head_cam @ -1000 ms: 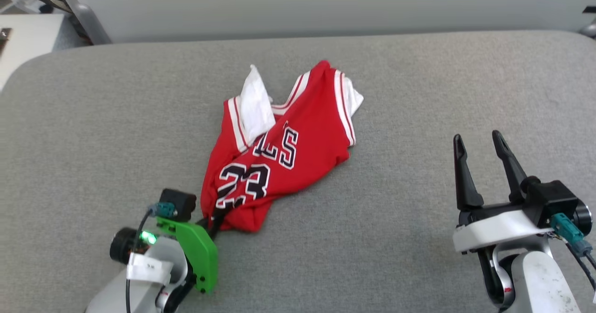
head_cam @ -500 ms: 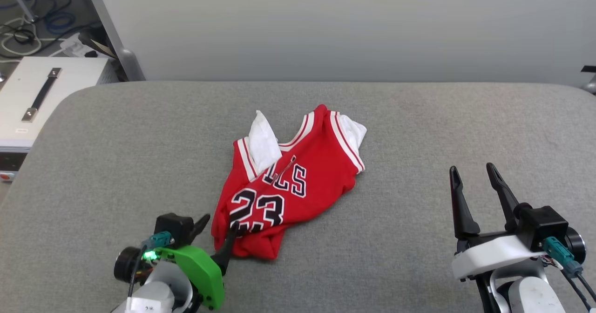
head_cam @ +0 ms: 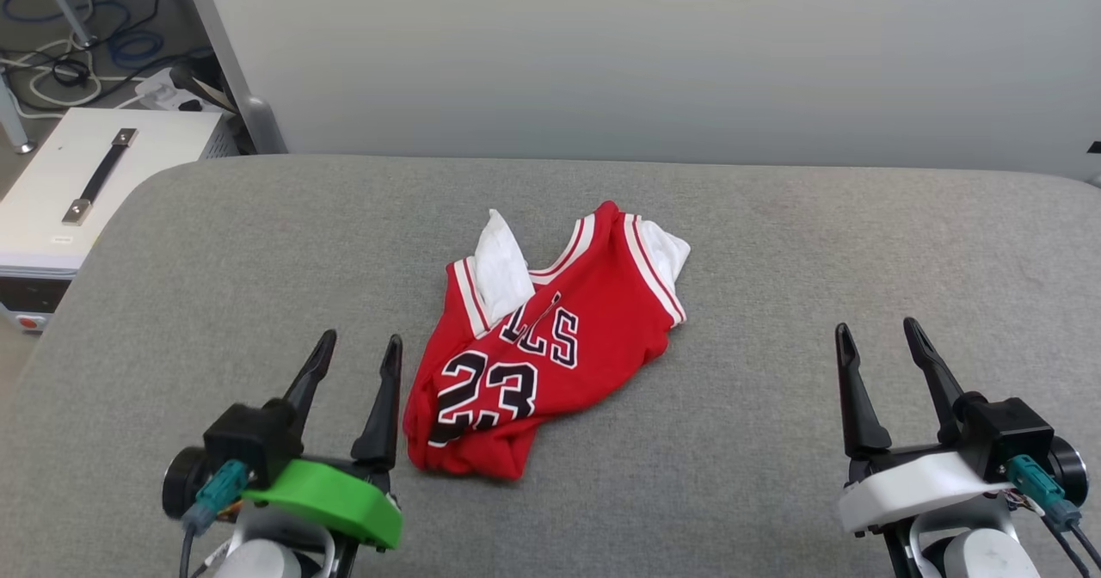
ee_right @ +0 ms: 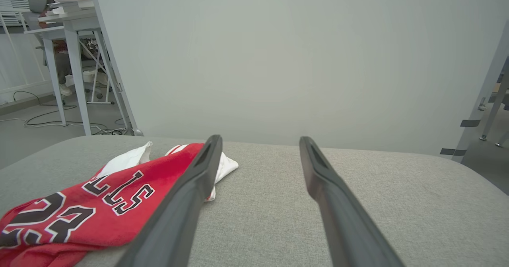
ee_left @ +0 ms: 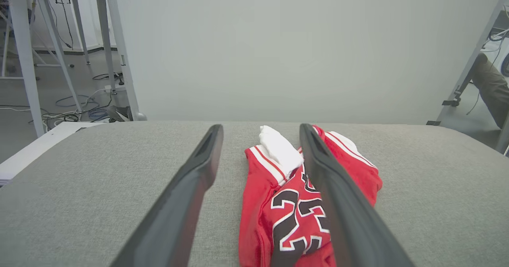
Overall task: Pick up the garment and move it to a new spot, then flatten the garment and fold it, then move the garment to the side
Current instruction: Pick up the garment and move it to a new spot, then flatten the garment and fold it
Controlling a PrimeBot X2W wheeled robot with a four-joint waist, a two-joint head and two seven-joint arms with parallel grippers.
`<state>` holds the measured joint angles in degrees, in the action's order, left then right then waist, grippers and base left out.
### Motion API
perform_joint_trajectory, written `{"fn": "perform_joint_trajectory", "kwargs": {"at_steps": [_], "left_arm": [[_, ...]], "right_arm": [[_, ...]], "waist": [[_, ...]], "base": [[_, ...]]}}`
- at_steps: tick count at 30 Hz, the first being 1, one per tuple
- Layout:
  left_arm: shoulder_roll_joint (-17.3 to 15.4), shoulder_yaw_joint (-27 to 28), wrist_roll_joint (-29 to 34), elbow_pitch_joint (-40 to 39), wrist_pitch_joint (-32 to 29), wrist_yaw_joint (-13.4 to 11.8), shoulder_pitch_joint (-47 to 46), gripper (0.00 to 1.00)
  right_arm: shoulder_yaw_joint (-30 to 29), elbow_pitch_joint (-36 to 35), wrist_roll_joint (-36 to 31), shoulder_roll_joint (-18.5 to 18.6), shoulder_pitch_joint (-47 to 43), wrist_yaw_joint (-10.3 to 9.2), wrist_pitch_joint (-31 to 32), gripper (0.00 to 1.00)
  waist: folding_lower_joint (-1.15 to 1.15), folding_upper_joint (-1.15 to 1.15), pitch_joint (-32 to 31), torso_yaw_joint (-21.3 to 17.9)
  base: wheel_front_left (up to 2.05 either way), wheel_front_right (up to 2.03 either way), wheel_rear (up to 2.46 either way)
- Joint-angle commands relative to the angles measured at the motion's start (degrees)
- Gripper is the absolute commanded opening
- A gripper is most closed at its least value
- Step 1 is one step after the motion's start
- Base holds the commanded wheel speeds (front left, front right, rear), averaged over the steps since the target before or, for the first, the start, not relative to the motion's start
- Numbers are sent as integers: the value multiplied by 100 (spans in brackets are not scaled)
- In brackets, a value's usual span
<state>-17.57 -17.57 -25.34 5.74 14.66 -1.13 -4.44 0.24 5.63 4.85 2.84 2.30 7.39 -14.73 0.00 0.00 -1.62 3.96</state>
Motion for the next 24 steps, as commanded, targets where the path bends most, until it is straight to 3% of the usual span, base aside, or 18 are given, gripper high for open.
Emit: {"fn": "perform_joint_trajectory", "kwargs": {"at_steps": [1,12,24], "left_arm": [[112,150,138,-62,33,85,166,100],[902,952,1049,-42,33,565,598,100],[1199,1233,1384,-75,33,816,493,100]], "right_arm": [[1,-31,-24,4,-60,10,-27,100],[31,6,28,4,-74,10,-27,100],[53,64,-26,4,-6,10,-27,100]], "waist": [[0,0,21,8],[0,0,26,19],[0,0,286,90]], "base": [[0,0,0],[0,0,0],[0,0,0]]}}
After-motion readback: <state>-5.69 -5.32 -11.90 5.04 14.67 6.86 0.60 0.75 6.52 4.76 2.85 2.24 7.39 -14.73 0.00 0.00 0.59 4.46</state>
